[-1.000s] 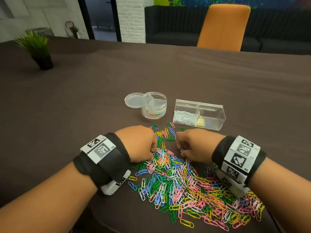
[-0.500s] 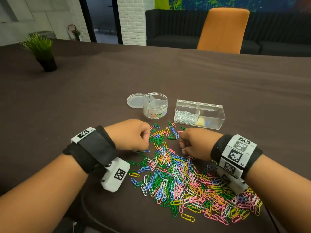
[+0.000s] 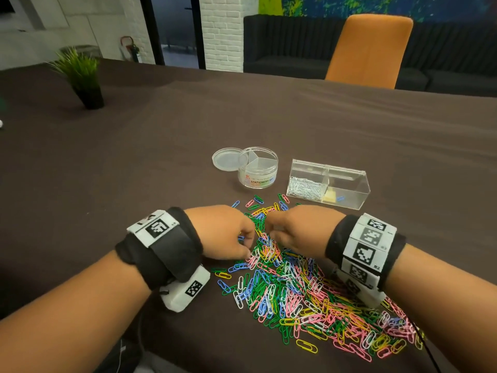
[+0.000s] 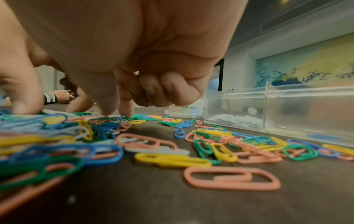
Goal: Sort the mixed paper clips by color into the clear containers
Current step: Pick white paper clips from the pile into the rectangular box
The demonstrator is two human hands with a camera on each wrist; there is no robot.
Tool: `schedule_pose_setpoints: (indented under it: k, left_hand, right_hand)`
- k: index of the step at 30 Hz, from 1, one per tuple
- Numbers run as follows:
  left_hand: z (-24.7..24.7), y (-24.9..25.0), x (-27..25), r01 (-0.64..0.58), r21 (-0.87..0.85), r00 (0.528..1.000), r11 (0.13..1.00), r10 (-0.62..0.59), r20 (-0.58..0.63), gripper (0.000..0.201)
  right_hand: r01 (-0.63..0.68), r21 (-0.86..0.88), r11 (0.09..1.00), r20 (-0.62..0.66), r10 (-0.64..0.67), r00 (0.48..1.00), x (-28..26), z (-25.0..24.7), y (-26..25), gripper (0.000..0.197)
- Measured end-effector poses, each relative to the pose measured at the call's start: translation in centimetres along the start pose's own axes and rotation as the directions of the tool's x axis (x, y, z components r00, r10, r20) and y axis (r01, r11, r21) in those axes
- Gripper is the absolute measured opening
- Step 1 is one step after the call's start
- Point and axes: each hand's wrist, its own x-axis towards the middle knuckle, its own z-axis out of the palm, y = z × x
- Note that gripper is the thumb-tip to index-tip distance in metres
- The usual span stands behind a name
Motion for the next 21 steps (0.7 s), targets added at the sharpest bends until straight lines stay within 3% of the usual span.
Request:
schedule_pose_setpoints:
  k: [4, 9, 15, 16, 19, 21]
  left_hand:
    - [0.4, 1.1, 0.7, -0.005, 0.125, 1.000, 0.992, 0.006, -0.013, 0.023]
    - [0.2, 1.0, 0.6, 0.008, 0.131, 1.000, 0.991, -0.012, 0.025, 0.022]
    - [-1.1, -1.5, 0.3, 0.039, -0.246, 0.989, 0.968, -0.073, -0.127, 0.021]
    - [-1.3, -1.9, 0.2, 0.061, -0.366, 0.988, 0.929, -0.109, -0.111, 0.019]
    - [-1.3, -2.0, 0.2, 0.119, -0.700, 0.981, 0.705, -0.194, -0.028, 0.011]
    - [-1.3, -1.4, 0.3, 0.156, -0.738, 0.978, 0.657, -0.207, 0.022, 0.014]
  right_hand:
    - [0.017, -0.004, 1.000, 0.014, -0.017, 1.000, 0.9, 0.0, -0.1, 0.022]
    - [0.023, -0.015, 1.000, -0.015, -0.023, 1.000, 1.1, 0.5, -0.4, 0.008]
    - [-0.004, 0.070, 0.998, -0.135, 0.014, 0.991, 0.3, 0.3, 0.4, 0.006]
    - [-0.029, 0.094, 0.995, -0.142, 0.043, 0.989, 0.2, 0.2, 0.6, 0.008]
    - [-0.072, 0.108, 0.992, -0.147, 0.088, 0.985, 0.0, 0.0, 1.1, 0.013]
    - [-0.068, 0.124, 0.990, -0.142, 0.085, 0.986, 0.0, 0.0, 0.9, 0.010]
